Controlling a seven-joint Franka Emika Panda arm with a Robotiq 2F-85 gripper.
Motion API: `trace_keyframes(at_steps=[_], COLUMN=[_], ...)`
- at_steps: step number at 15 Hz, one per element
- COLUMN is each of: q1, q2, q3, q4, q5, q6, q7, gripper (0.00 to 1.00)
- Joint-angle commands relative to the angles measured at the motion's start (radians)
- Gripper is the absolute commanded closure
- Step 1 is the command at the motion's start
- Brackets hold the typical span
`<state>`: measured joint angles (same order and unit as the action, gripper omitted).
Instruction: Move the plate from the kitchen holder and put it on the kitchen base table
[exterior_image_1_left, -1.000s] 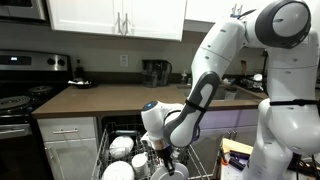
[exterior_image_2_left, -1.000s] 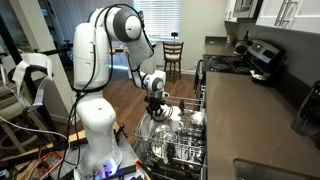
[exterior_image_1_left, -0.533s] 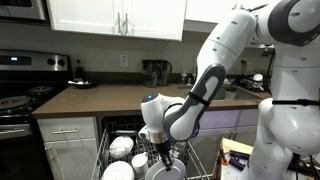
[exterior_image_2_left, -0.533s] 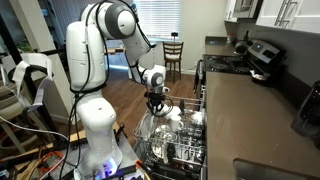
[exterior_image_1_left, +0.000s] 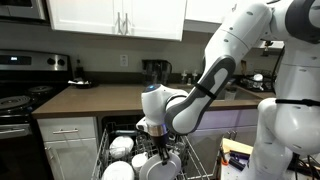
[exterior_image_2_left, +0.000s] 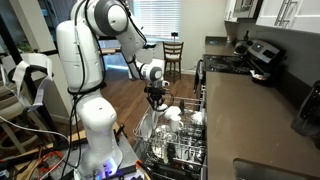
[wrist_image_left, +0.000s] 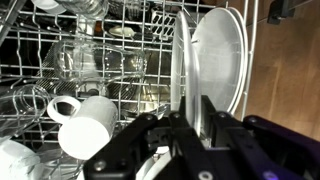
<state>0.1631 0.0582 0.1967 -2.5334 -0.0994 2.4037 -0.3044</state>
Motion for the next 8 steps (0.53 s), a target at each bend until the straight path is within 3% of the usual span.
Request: trace_keyframes(at_steps=[1,8], q1=[0.002,0.003], q2=[-0.078,-0.141], q3=[-0.011,-0.016], q4=[-0.006,0.006], q5=[-0.055,-0.165], q6=[-0.008,-0.004], q7=[0.028,0.103], gripper=[0.94,0.94])
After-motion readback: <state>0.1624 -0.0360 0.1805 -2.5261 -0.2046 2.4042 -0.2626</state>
